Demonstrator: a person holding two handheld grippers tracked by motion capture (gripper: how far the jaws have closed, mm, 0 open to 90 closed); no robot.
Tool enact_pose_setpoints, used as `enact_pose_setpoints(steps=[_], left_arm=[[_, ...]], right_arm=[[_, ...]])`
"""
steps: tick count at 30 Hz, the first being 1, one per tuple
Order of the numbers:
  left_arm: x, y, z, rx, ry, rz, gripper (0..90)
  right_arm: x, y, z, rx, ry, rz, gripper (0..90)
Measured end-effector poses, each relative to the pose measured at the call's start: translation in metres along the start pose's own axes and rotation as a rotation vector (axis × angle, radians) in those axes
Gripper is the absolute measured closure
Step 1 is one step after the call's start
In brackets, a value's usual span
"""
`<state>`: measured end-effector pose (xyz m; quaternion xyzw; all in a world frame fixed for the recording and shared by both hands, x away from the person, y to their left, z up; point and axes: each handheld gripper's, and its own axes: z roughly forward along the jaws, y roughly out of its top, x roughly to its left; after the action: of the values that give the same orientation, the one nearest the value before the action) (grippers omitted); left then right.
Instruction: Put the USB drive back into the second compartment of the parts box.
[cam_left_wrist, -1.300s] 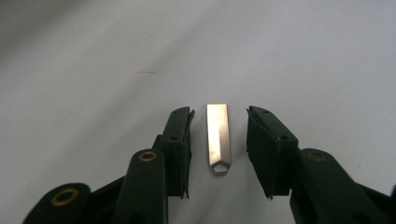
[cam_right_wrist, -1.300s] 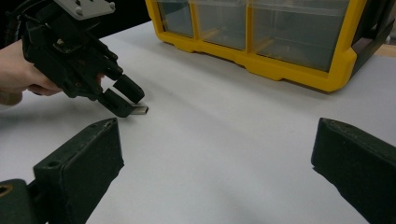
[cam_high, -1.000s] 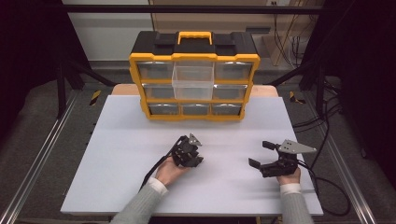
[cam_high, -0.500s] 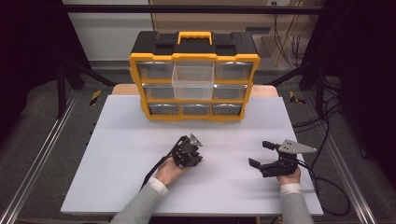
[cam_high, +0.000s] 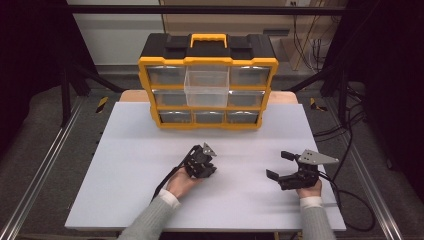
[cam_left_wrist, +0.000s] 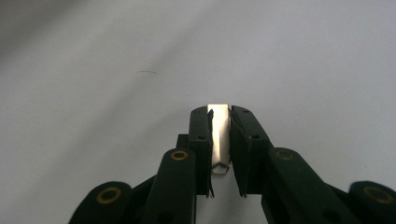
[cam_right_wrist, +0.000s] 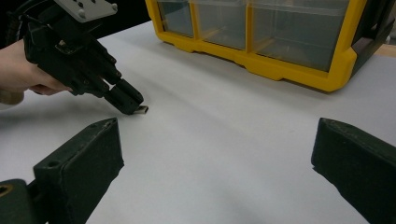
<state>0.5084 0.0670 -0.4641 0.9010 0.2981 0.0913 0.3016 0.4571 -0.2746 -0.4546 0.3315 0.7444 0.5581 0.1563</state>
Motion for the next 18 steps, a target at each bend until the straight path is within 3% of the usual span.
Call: enact_pose_setpoints(steps=[18], left_arm=[[0.003, 0.001, -0.012, -0.031, -0.014, -0.004, 78.9]], right_arm=[[0.000, 0.000, 0.000, 0.005, 0.002, 0.003, 2.4]])
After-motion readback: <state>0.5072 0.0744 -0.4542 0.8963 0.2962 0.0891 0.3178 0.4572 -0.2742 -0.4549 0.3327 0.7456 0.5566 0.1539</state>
